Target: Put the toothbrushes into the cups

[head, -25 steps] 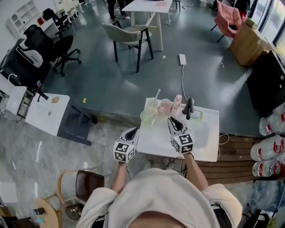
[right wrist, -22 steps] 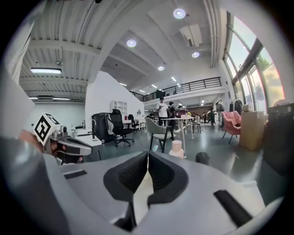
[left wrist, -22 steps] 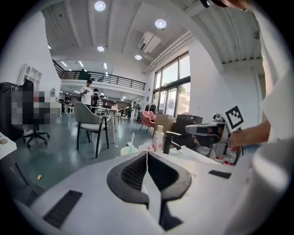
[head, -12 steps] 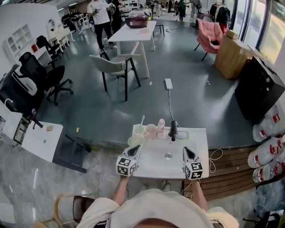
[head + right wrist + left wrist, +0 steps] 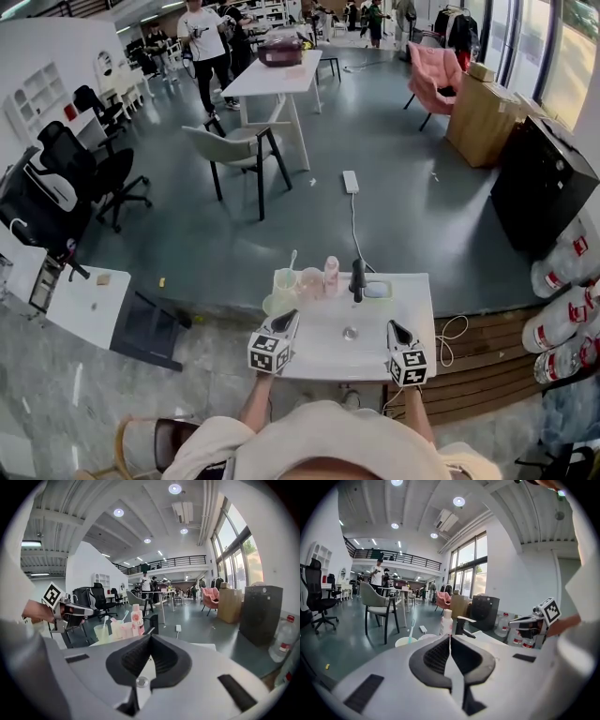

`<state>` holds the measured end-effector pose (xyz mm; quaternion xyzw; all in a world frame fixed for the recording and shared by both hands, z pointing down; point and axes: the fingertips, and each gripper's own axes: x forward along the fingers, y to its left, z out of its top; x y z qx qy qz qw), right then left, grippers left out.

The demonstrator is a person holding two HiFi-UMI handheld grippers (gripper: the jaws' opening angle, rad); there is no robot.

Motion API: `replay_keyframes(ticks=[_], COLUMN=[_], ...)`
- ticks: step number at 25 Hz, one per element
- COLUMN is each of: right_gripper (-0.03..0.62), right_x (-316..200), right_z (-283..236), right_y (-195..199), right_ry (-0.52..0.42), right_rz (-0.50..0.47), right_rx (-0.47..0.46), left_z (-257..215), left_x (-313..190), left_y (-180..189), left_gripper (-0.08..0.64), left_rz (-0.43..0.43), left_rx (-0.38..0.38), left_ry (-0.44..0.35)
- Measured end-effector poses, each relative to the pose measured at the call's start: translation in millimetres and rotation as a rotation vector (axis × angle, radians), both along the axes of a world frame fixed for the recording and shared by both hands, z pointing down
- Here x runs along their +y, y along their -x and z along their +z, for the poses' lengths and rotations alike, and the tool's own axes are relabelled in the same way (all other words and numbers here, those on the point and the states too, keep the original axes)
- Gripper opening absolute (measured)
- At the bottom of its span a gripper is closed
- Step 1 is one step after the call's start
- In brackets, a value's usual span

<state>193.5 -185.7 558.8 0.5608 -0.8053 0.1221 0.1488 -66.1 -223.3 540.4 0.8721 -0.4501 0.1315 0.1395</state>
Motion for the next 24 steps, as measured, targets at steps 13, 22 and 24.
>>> replay_keyframes(ticks=[13,22,24], right_gripper=[-0.002,-0.002,-0.002], right_x=[-17,-23,-24], right_z=[-1,-2,-2], right_y=[14,21,22], right_ry=[-0.009,-0.010,-0.011], right_rz=[-0.042,-0.057,-0.058], right_rx=[0.000,0.000,0.001], left_z=[1,0,0], left_x=[-5,-7,-9], left_y=[-1,-1,0], left_gripper=[0.015,0.015,0.015], left_rz=[-0.006,-0.007,-0.007], left_rx=[0.000,0.003,0.004], left_ry=[-0.003,-0.004,-0.007])
